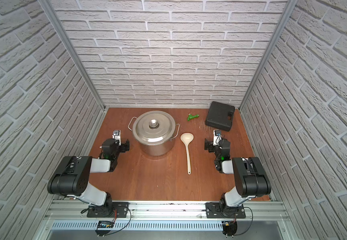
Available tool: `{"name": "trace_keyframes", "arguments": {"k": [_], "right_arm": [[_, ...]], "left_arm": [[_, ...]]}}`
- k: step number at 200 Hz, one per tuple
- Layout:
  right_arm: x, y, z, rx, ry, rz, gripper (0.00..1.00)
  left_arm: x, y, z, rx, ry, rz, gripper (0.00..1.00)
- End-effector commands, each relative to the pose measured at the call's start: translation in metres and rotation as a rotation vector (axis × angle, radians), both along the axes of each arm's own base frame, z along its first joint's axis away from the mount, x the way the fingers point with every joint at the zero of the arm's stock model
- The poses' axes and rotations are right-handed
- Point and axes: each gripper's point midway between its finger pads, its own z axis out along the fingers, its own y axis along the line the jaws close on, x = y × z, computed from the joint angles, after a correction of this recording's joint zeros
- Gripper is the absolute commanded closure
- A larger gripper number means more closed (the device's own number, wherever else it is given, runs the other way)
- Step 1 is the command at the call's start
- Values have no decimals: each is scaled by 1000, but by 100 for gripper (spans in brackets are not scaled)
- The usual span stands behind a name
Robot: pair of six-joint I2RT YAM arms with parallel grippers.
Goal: Stir the soup with a spoon
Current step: Pick up the lid from the pan.
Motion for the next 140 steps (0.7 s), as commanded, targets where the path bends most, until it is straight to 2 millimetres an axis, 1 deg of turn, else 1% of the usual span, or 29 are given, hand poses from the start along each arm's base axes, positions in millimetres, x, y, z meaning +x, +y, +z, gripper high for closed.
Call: {"name": "trace_keyframes", "arguments": {"k": [1, 91, 95, 106, 109, 121, 134, 137, 140], "right_arm": [[5, -2, 15, 5, -59, -9, 1], [5, -2, 16, 3, -61, -13, 1], [6, -5, 18, 5, -66, -27, 1], [4, -14, 25, 6, -62, -84, 1], [3, -17, 27, 5, -59, -105, 1], [-3, -28, 38, 7, -44, -173, 1], [-11, -29, 44, 17, 23, -190, 1], [-14, -29, 45, 26, 42, -196, 1], [-17, -30, 46, 32, 62, -205, 1]], "left_arm": [[9, -3, 15, 1, -57, -20, 2], [8, -2, 16, 0, -62, -14, 2], [7, 0, 18, 2, -68, 0, 2], [1, 15, 26, 8, -89, 99, 2], [-1, 15, 25, 0, -84, 101, 2], [-6, 15, 36, 25, -125, 109, 2], [-16, 22, 52, 52, -107, 188, 2], [-18, 28, 58, 50, -107, 228, 2], [-22, 31, 59, 46, -82, 253, 2]]}}
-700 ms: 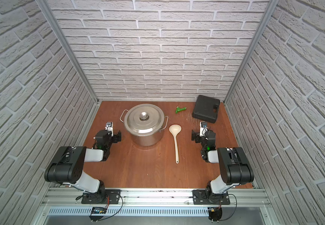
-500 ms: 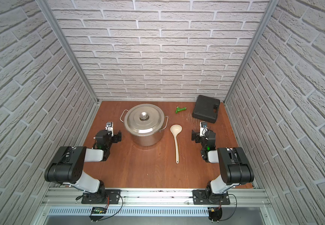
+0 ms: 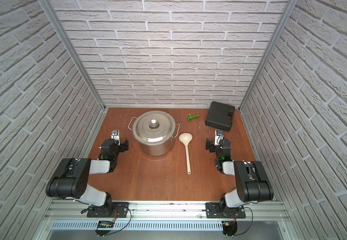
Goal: Stir the soup with a spoon
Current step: Pick up the lid from the pan.
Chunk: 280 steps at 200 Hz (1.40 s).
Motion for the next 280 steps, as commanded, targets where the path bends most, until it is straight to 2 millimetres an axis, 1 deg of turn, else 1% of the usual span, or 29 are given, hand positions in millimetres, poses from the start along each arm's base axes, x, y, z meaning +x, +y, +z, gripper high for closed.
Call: {"name": "trace_keyframes", "arguments": {"k": [1, 15, 29, 43, 49, 55, 59, 63, 73, 76, 84, 96, 97, 109, 111, 114, 118, 130, 132, 141, 146, 156, 164, 179, 195, 212, 233, 255, 280], "right_arm": [[-8, -15, 31, 31, 37, -107, 1], [-22, -22, 40, 68, 102, -177, 1], [-36, -35, 58, 91, 122, -282, 1], [-53, -53, 75, 116, 110, -430, 1], [-62, -64, 81, 159, 92, -534, 1], [-75, -74, 86, 211, 78, -647, 1], [-82, -78, 89, 239, 82, -695, 1], [-86, -78, 92, 253, 91, -702, 1], [-82, -67, 101, 284, 101, -627, 1], [-79, -63, 104, 298, 99, -601, 0], [-73, -53, 112, 339, 95, -543, 5], [-66, -37, 126, 391, 111, -458, 9], [-65, -36, 128, 395, 112, -449, 9], [-57, -20, 139, 443, 146, -379, 12], [-56, -17, 141, 452, 151, -365, 12], [-54, -14, 142, 462, 164, -347, 13], [-50, -8, 146, 475, 176, -319, 14], [-43, 10, 155, 505, 221, -252, 17], [-42, 12, 154, 508, 234, -245, 17], [-38, 25, 161, 523, 273, -203, 22], [-35, 32, 167, 528, 289, -179, 24], [-32, 50, 175, 534, 327, -111, 26], [-30, 64, 182, 525, 337, -64, 27], [-29, 90, 197, 500, 322, 25, 27], [-31, 116, 210, 459, 309, 108, 25], [-35, 139, 216, 440, 312, 174, 22], [-44, 161, 225, 416, 324, 240, 19], [-54, 171, 235, 369, 310, 279, 18], [-62, 172, 241, 356, 294, 293, 18]], "left_arm": [[-15, 21, 41, 21, -42, 175, 2], [-25, 28, 60, 20, 24, 231, 2], [-36, 31, 82, -6, 40, 266, 2], [-50, 38, 106, -76, 4, 341, 2], [-55, 41, 120, -121, -28, 382, 2], [-62, 44, 129, -176, -41, 423, 2], [-65, 43, 135, -216, -46, 428, 2], [-64, 39, 141, -251, -48, 410, 2], [-59, 26, 156, -335, -44, 347, 2], [-56, 19, 159, -364, -33, 309, 2], [-48, 5, 171, -405, -8, 237, 2], [-37, -17, 182, -463, 66, 155, 2], [-37, -19, 180, -467, 80, 149, 2], [-27, -42, 189, -498, 170, 73, 2], [-25, -46, 187, -499, 191, 62, 2], [-21, -54, 192, -507, 207, 30, 2], [-19, -64, 190, -513, 251, -2, 2], [-13, -91, 195, -529, 331, -79, 2], [-11, -97, 197, -532, 340, -98, 2], [-9, -119, 198, -540, 400, -159, 2], [-7, -131, 196, -535, 436, -188, 2], [-4, -153, 198, -513, 487, -245, 2], [-2, -168, 196, -480, 523, -281, 2], [1, -188, 190, -416, 579, -310, 2], [5, -204, 185, -372, 627, -333, 2], [12, -213, 179, -290, 672, -333, 2], [21, -225, 172, -170, 698, -337, 2], [31, -229, 166, -98, 709, -320, 2], [40, -231, 158, -85, 711, -310, 4]]}}
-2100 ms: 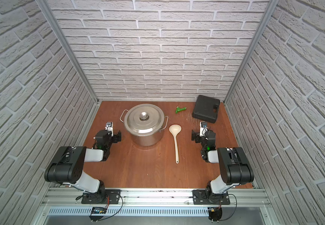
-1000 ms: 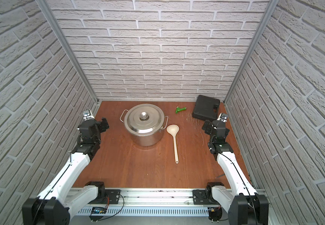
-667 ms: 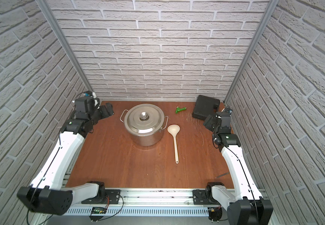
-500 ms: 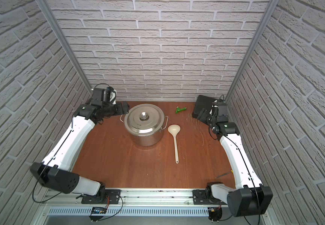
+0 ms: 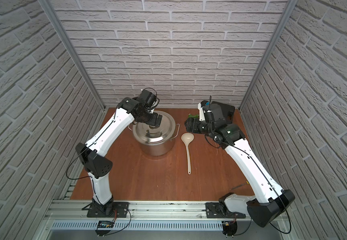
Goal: Stir the soup with a spoon
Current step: Pick up the lid from the pan.
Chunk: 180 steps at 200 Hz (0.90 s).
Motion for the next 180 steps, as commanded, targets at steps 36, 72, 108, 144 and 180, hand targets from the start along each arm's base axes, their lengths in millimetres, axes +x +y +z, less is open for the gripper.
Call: {"name": "trace_keyframes", "arguments": {"k": [36, 72, 108, 144, 180], "right_arm": [[-13, -6, 16, -49, -50, 12, 18], [-9, -4, 14, -59, -44, 17, 18], [-7, -3, 15, -65, -41, 23, 18], [-7, -3, 12, -68, -33, 23, 18], [-6, -3, 10, -65, -26, 17, 18]], "left_arm": [[11, 0, -15, 60, 23, -19, 8], [19, -8, -22, 50, 35, -25, 13], [23, -5, -28, 69, 48, -10, 14], [24, 3, -34, 60, 71, 22, 16], [23, 3, -39, 54, 88, 22, 22]]}}
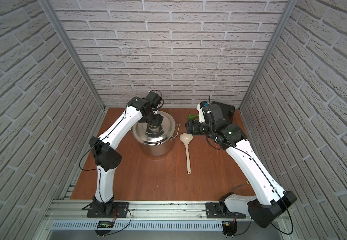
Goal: Stir the soup with a spoon
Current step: Pick up the lid from the pan.
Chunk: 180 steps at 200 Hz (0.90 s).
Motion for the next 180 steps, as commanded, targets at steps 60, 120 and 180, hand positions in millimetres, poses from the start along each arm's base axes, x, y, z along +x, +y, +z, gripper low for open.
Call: {"name": "trace_keyframes", "arguments": {"k": [60, 120, 180], "right_arm": [[7, 5, 8, 7, -29, 3, 18], [9, 4, 5, 7, -28, -7, 19], [7, 0, 4, 2, -30, -22, 19]], "left_arm": [[-8, 5, -18, 9, 64, 11, 25], [-10, -2, -23, -25, 78, 2, 39], [-13, -7, -18, -46, 74, -7, 72]]}}
